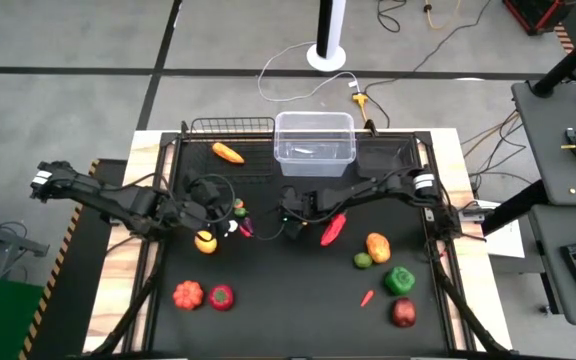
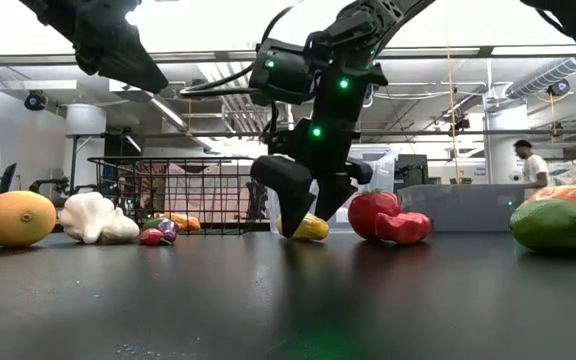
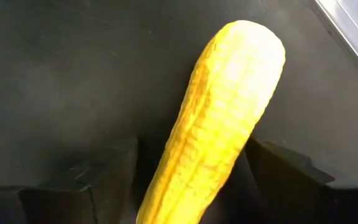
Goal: Sort produce into baskets
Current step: Put the yellow corn into the wire basket
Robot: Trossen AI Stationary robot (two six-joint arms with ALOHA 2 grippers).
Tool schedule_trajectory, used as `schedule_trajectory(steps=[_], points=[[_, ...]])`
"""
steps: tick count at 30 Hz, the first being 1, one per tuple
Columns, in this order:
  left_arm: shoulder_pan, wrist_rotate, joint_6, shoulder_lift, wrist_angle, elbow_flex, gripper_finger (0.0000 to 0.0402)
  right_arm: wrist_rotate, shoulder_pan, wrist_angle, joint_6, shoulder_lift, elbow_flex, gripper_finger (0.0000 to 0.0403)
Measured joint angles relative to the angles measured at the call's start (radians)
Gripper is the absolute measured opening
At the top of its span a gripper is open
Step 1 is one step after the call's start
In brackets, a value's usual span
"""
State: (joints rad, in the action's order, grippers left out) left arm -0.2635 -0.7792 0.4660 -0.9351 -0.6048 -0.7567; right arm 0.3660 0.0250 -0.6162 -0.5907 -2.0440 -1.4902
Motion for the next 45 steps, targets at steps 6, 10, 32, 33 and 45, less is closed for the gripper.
schedule_trajectory(steps=[6,10,32,33,45], points=[[0.0,-0.017,0.0,-0.005,0.001,0.0,0.0194,0.0,0.0,0.003,0.0,-0.002,0.0,0.0224],[0.0,-0.031,0.006,-0.009,0.002,0.0,0.0194,-0.001,0.0,0.002,0.0,-0.001,0.0,0.0172],[0.0,-0.031,0.026,-0.035,0.008,0.0,0.0194,-0.157,0.04,-0.002,0.324,0.279,-0.103,0.012],[0.0,-0.031,0.026,-0.034,0.008,0.0,0.0194,-0.156,0.053,-0.007,0.349,0.294,-0.112,0.0119],[0.0,-0.022,0.026,-0.034,0.006,0.0,0.0194,-0.154,0.267,-0.066,0.522,0.366,-0.157,0.012]])
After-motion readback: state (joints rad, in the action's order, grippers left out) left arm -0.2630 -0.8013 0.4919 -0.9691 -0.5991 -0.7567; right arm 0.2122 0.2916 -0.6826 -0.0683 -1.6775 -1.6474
